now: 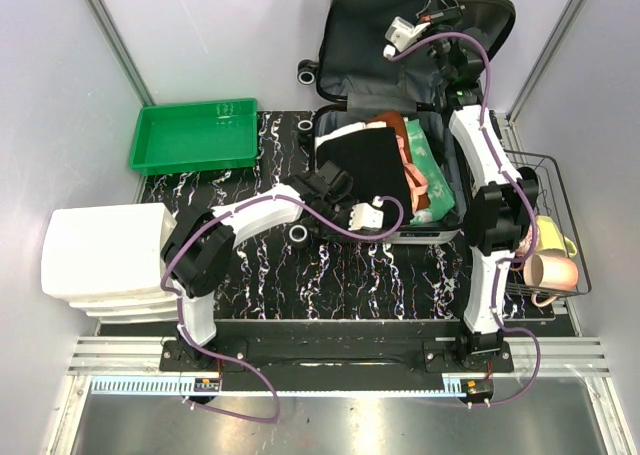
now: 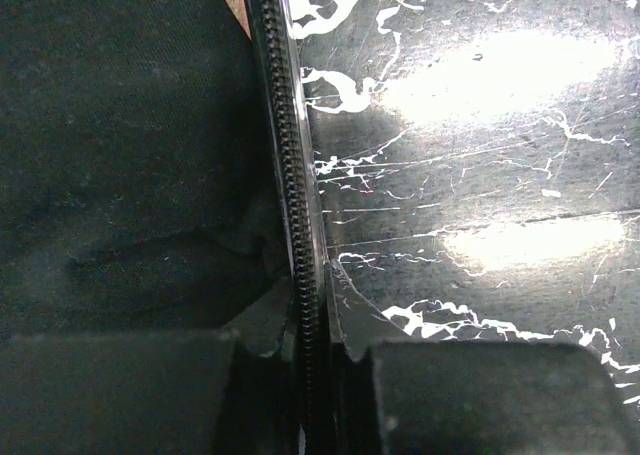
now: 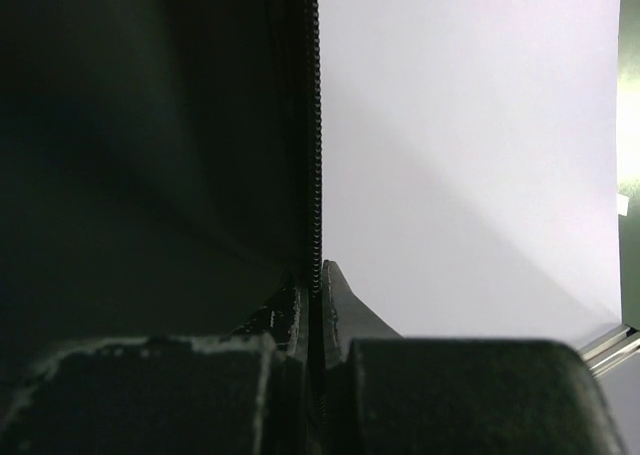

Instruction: Open, take out, and arrange the luggage

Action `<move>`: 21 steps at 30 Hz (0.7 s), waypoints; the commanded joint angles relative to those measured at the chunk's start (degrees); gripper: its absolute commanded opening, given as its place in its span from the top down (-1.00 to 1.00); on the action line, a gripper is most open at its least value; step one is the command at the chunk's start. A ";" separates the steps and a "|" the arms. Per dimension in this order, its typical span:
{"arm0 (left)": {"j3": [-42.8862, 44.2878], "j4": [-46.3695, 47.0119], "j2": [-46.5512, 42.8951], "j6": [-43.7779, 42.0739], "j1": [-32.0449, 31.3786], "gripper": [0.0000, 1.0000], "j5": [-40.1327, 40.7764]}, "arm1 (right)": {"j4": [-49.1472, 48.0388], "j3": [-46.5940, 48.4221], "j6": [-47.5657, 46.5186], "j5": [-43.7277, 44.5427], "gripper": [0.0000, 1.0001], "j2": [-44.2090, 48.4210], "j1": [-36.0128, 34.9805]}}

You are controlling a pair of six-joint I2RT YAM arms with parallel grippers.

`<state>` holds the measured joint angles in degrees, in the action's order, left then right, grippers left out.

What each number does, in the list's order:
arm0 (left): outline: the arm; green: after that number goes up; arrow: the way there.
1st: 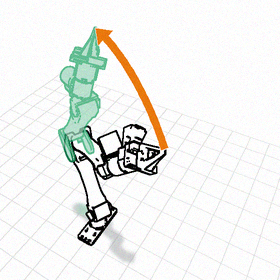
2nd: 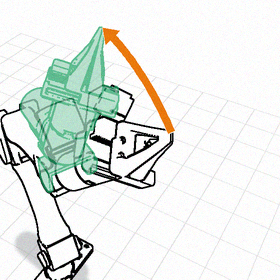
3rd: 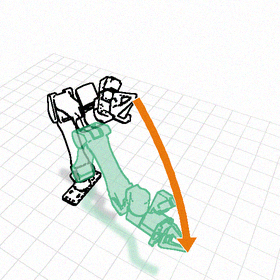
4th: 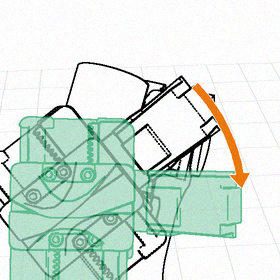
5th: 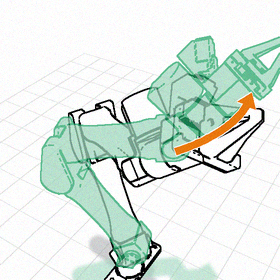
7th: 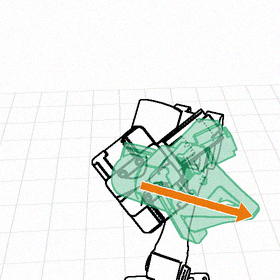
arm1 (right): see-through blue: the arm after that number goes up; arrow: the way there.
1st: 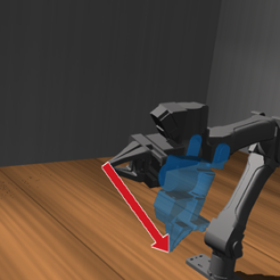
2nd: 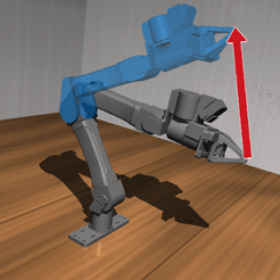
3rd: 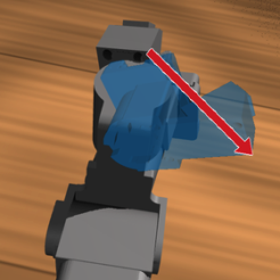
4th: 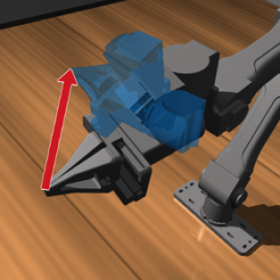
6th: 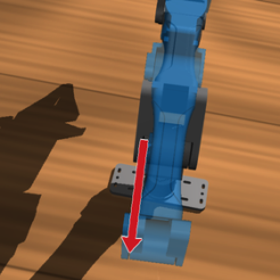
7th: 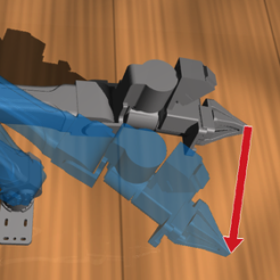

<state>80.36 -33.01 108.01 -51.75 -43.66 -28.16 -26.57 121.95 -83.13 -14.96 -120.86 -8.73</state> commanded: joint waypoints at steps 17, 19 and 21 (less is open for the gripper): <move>2.52 8.58 -1.12 1.73 -8.02 0.21 0.38 | -8.06 12.79 9.48 0.02 -0.52 -8.78 1.88; 2.79 9.28 -2.01 3.31 -7.32 -0.19 1.18 | -8.41 10.08 10.36 0.28 -0.52 -6.69 1.79; 4.01 9.02 -3.41 6.47 -6.27 -0.32 1.18 | -8.59 5.26 11.06 0.20 -0.52 -4.92 1.79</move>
<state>80.64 -28.73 108.09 -48.51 -49.87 -23.77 -32.08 132.07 -74.78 -15.07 -130.30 -7.22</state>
